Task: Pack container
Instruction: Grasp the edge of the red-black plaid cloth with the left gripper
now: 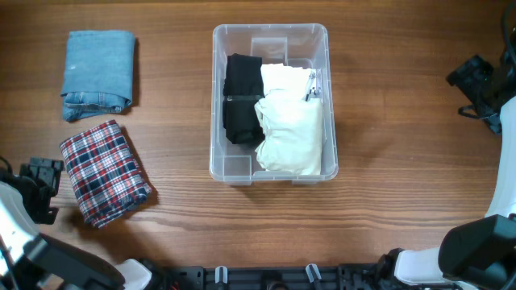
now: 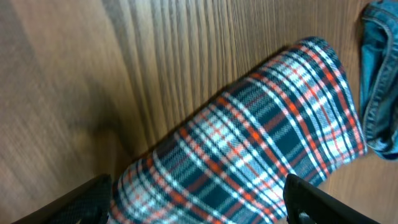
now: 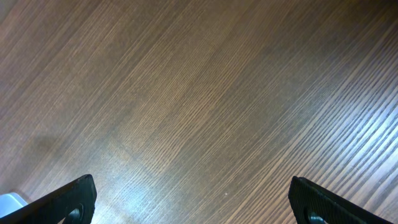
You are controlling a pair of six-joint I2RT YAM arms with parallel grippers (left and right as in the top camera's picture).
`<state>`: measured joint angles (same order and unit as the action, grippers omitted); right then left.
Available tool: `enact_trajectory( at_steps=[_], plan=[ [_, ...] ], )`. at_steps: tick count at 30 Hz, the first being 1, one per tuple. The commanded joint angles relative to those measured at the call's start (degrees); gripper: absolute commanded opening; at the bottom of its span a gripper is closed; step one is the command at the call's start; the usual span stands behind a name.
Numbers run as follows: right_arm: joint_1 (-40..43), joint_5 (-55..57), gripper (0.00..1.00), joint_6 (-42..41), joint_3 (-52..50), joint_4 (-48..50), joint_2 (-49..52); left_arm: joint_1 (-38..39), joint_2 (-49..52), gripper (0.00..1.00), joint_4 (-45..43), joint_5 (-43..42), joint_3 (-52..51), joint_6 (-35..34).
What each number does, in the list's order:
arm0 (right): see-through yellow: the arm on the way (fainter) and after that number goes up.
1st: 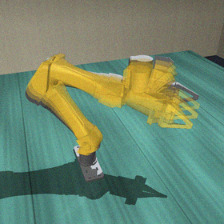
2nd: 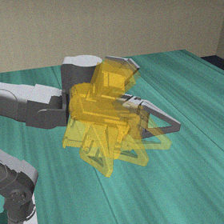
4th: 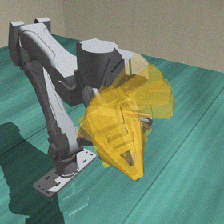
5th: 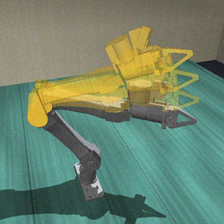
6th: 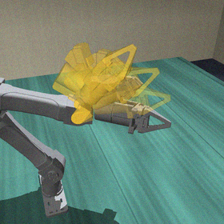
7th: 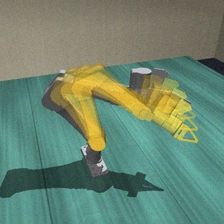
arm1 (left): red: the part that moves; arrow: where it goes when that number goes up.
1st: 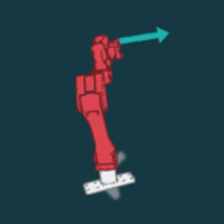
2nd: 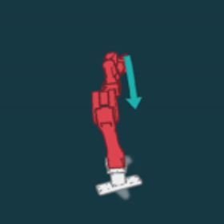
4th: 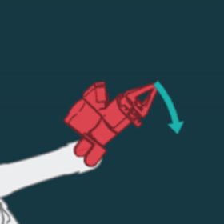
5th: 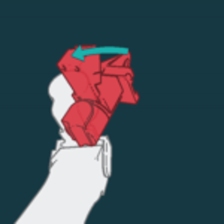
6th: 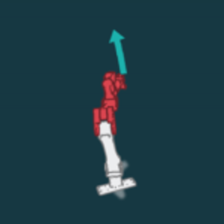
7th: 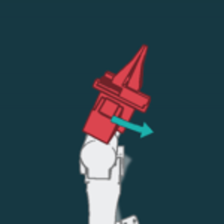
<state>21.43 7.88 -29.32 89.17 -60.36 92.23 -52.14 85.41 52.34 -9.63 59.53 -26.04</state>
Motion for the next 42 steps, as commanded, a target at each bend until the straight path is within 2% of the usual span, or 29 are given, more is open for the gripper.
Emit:
enact_trajectory(
  at_steps=[1,5,12,17,30,32,34,42],
  plan=[
    [0.2,-0.4,1.00,-0.7,-0.4,0.1,0.5,-0.3,2.9,0.88,-2.6,0.7,0.4,1.9],
    [0.2,-0.4,1.00,-0.7,-0.4,0.2,0.5,-0.3,4.4,0.96,-6.3,0.7,0.4,3.6],
    [0.2,-0.4,1.00,-0.7,-0.4,0.2,0.5,-0.2,7.1,0.95,-9.5,-10.6,0.4,13.6],
    [0.2,-0.4,1.00,-0.7,-0.4,0.2,0.5,-0.2,9.9,0.94,-8.3,-12.0,0.4,19.7],
    [0.2,-0.4,1.00,-0.7,-0.4,0.3,0.5,-0.2,17.4,0.95,-6.7,-12.1,0.3,22.9],
    [0.2,-0.4,1.00,-0.7,-0.4,0.3,0.5,-0.2,18.0,0.95,-6.8,-13.9,0.3,24.7],
    [0.2,-0.4,1.00,-0.7,-0.4,0.3,0.5,-0.2,19.1,0.96,-7.1,-19.2,0.3,28.3],
    [0.2,-0.4,1.00,-0.7,-0.4,0.3,0.5,-0.2,22.3,0.96,-7.4,-22.7,0.2,29.1]
  ],
)
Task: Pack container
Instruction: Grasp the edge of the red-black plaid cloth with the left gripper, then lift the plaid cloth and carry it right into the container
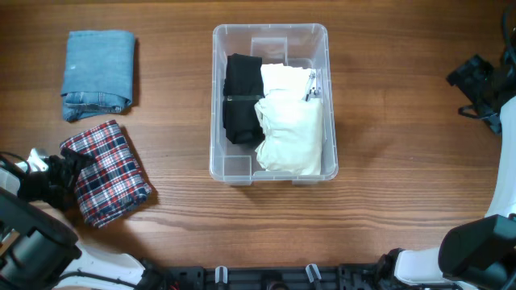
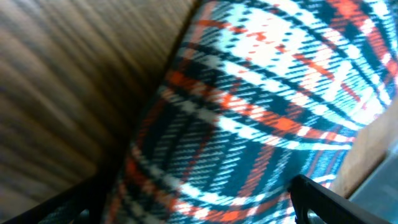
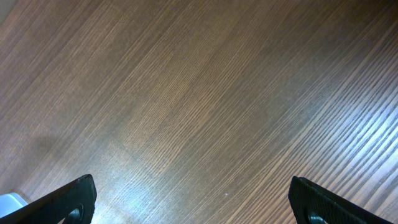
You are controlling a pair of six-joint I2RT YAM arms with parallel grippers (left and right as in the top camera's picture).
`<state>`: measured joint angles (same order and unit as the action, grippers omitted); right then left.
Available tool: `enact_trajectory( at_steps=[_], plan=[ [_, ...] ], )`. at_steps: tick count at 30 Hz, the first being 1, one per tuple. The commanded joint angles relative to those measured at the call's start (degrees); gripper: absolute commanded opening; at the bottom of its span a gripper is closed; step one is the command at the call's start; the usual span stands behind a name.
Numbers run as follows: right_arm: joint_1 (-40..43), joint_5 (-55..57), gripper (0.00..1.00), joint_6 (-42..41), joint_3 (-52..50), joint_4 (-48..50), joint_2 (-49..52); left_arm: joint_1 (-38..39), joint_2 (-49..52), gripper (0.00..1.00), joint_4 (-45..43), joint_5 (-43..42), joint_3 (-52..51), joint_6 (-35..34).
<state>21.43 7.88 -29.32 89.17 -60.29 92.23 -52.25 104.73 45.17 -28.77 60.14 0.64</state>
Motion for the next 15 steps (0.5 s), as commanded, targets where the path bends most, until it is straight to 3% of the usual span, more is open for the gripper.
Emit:
enact_trajectory(
  at_steps=[1,4,11,15],
  plan=[
    [0.2,-0.4,1.00,-0.7,-0.4,0.3,0.5,-0.1,3.0,0.95,-0.2,-4.6,-0.4,3.2],
    [0.2,-0.4,1.00,-0.7,-0.4,0.3,0.5,-0.1,3.0,0.93,-0.2,-6.4,-0.4,3.6],
    [0.2,-0.4,1.00,-0.7,-0.4,0.3,0.5,-0.1,3.0,0.64,0.0,-6.3,-0.4,3.6],
    [0.2,-0.4,1.00,-0.7,-0.4,0.3,0.5,-0.1,3.0,0.32,0.0,-6.4,-0.4,3.5]
  ],
)
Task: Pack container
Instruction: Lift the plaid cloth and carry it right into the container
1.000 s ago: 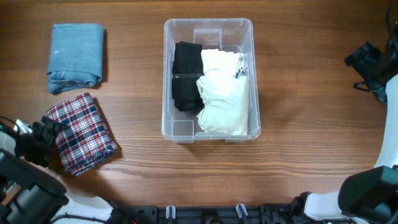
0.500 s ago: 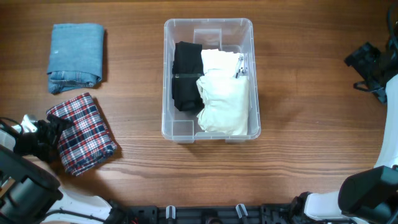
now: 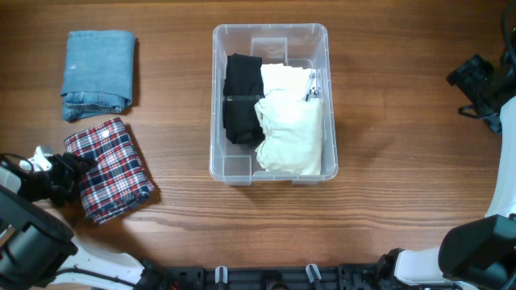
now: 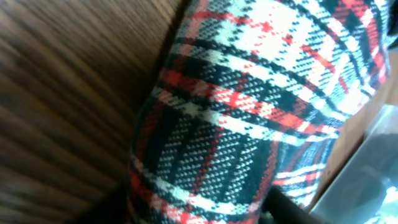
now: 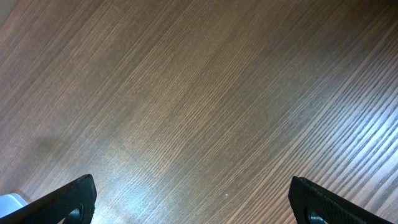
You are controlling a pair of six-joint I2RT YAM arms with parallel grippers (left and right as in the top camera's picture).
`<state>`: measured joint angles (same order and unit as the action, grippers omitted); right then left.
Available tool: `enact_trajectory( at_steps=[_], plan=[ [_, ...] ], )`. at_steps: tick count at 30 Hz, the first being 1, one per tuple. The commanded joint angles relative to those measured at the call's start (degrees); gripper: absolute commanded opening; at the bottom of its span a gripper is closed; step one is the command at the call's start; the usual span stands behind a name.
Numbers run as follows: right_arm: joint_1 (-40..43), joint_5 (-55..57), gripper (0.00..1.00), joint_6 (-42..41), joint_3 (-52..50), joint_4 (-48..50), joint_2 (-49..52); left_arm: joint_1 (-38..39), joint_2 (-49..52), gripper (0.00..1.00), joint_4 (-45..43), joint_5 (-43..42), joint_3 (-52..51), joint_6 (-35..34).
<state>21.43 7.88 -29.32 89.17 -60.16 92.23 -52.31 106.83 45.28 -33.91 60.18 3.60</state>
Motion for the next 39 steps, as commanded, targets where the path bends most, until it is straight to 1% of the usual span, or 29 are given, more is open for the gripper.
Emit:
enact_trajectory(
  at_steps=[1,2,3,4,10,15,20,25,28,31,34,37,38,39],
  plan=[
    [0.2,-0.4,1.00,-0.7,-0.4,0.2,0.5,0.0,0.9,0.20,-0.1,-1.3,-0.4,0.4],
    [0.2,-0.4,1.00,-0.7,-0.4,0.2,0.5,0.0,0.9,0.11,-0.1,-1.7,-0.4,0.1],
    [0.2,-0.4,1.00,-0.7,-0.4,0.2,0.5,0.0,0.9,0.06,-0.1,-2.4,-0.4,-0.3],
    [0.2,-0.4,1.00,-0.7,-0.4,0.2,0.5,0.0,0.9,0.04,-0.1,-3.8,-0.4,-0.7],
    [0.2,-0.4,1.00,-0.7,-0.4,0.2,0.5,0.0,0.3,0.04,0.0,-14.0,0.6,-1.0],
    [0.2,-0.4,1.00,-0.7,-0.4,0.2,0.5,0.0,-3.1,0.04,1.2,-20.1,2.3,-1.0],
    [0.2,-0.4,1.00,-0.7,-0.4,0.2,0.5,0.2,-10.4,0.04,3.3,-24.3,5.0,-1.1],
    [0.2,-0.4,1.00,-0.7,-0.4,0.2,0.5,2.7,-20.3,0.04,5.9,-25.3,7.5,-1.5],
    [0.2,-0.4,1.00,-0.7,-0.4,0.2,0.5,6.2,-28.3,0.04,5.8,-27.0,8.1,-3.3],
    [0.2,-0.4,1.00,-0.7,-0.4,0.2,0.5,11.1,-35.8,0.04,3.7,-27.1,8.2,-4.8],
    [0.2,-0.4,1.00,-0.7,-0.4,0.2,0.5,18.6,-43.6,0.04,-1.6,-27.1,8.2,-5.9],
    [0.2,-0.4,1.00,-0.7,-0.4,0.2,0.5,25.3,-48.5,0.04,-7.0,-27.0,8.2,-6.0],
    [0.2,-0.4,1.00,-0.7,-0.4,0.2,0.5,28.5,-50.1,0.04,-9.5,-26.5,8.2,-6.4],
    [0.2,-0.4,1.00,-0.7,-0.4,0.2,0.5,34.1,-52.1,0.04,-13.5,-24.5,8.2,-7.6]
  ],
)
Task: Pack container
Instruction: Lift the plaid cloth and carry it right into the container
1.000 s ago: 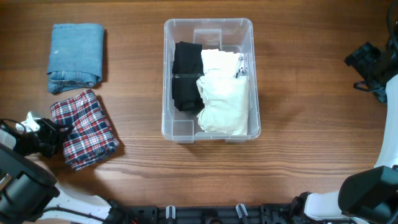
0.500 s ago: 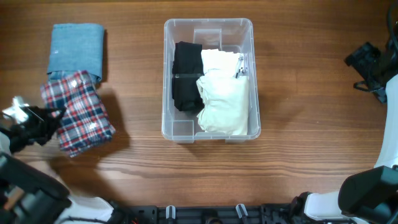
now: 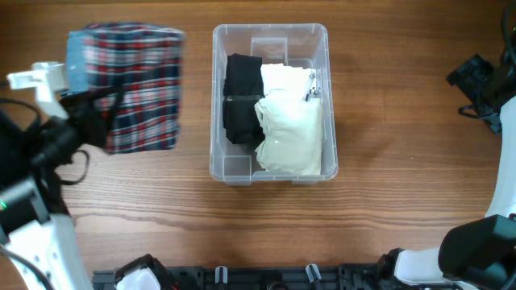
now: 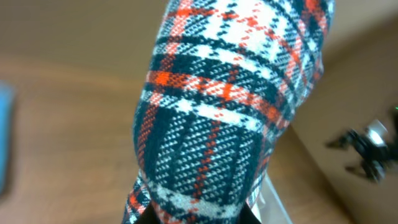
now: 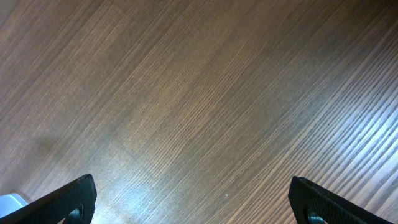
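The folded red, white and navy plaid cloth [image 3: 137,84] hangs in the air left of the clear plastic container [image 3: 270,30], and my left gripper [image 3: 90,121] is shut on its left edge. In the left wrist view the plaid cloth [image 4: 233,93] fills the middle, bunched between the dark fingers at the bottom edge. The container holds a black garment [image 3: 241,97] and a white garment [image 3: 292,121]. Folded blue jeans [image 3: 74,56] lie at the far left, mostly hidden behind the cloth. My right gripper [image 5: 199,202] stands open over bare wood at the far right [image 3: 477,80].
The wooden table [image 3: 403,177] stretches around the container. The right arm's base [image 3: 468,250] sits at the lower right corner, and the left arm [image 3: 32,201] runs up the left side.
My left gripper has risen off the table with the plaid cloth, which now hangs higher and further back, over the jeans and nearer the container. The right arm has not moved.
The plaid cloth lay on the table at the front left, with my left gripper open beside its left end. Then the gripper was at the cloth's edge, then closed around it. Now the cloth is held in the air left of the container.
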You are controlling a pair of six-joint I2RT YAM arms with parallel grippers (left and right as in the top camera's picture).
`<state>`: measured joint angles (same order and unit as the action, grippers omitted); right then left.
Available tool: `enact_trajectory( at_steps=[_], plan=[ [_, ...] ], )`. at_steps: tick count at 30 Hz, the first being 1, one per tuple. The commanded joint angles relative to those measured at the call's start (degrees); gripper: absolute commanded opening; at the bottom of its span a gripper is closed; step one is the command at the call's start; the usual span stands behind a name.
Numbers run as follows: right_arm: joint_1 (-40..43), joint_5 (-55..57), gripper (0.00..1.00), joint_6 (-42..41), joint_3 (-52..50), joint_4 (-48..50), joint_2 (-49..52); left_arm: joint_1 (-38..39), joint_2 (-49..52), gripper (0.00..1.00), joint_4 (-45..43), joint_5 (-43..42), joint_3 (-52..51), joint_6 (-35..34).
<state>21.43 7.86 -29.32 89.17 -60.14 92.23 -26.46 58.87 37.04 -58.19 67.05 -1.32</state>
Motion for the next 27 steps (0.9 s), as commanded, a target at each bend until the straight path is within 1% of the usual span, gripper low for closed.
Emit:
enact_trajectory(
  at_steps=[1,4,8,9,13,17,18,20,23,27],
  plan=[
    [0.2,-0.4,1.00,-0.7,-0.4,0.1,0.5,10.2,-4.6,0.04,-6.4,0.3,1.3,-2.6],
    [0.2,-0.4,1.00,-0.7,-0.4,0.1,0.5,18.5,-5.1,0.04,-9.3,3.8,1.3,-2.6],
    [0.2,-0.4,1.00,-0.7,-0.4,0.1,0.5,26.8,-3.3,0.04,-9.4,11.0,1.3,-2.7],
    [0.2,-0.4,1.00,-0.7,-0.4,0.1,0.5,28.7,-2.6,0.04,-9.5,12.7,1.3,-4.0],
    [0.2,-0.4,1.00,-0.7,-0.4,0.1,0.5,35.5,1.6,0.04,-10.1,21.7,1.3,-14.7],
    [0.2,-0.4,1.00,-0.7,-0.4,0.1,0.5,40.1,6.0,0.04,-10.1,30.0,1.3,-27.4],
    [0.2,-0.4,1.00,-0.7,-0.4,0.1,0.5,41.9,8.0,0.04,-10.1,32.5,1.3,-33.6],
    [0.2,-0.4,1.00,-0.7,-0.4,0.1,0.5,43.3,9.6,0.04,-9.6,34.6,1.3,-38.1],
    [0.2,-0.4,1.00,-0.7,-0.4,0.1,0.5,45.3,12.2,0.04,-7.3,40.0,1.3,-46.2],
    [0.2,-0.4,1.00,-0.7,-0.4,0.1,0.5,46.9,14.4,0.04,-3.8,43.9,1.3,-51.7]
  ],
)
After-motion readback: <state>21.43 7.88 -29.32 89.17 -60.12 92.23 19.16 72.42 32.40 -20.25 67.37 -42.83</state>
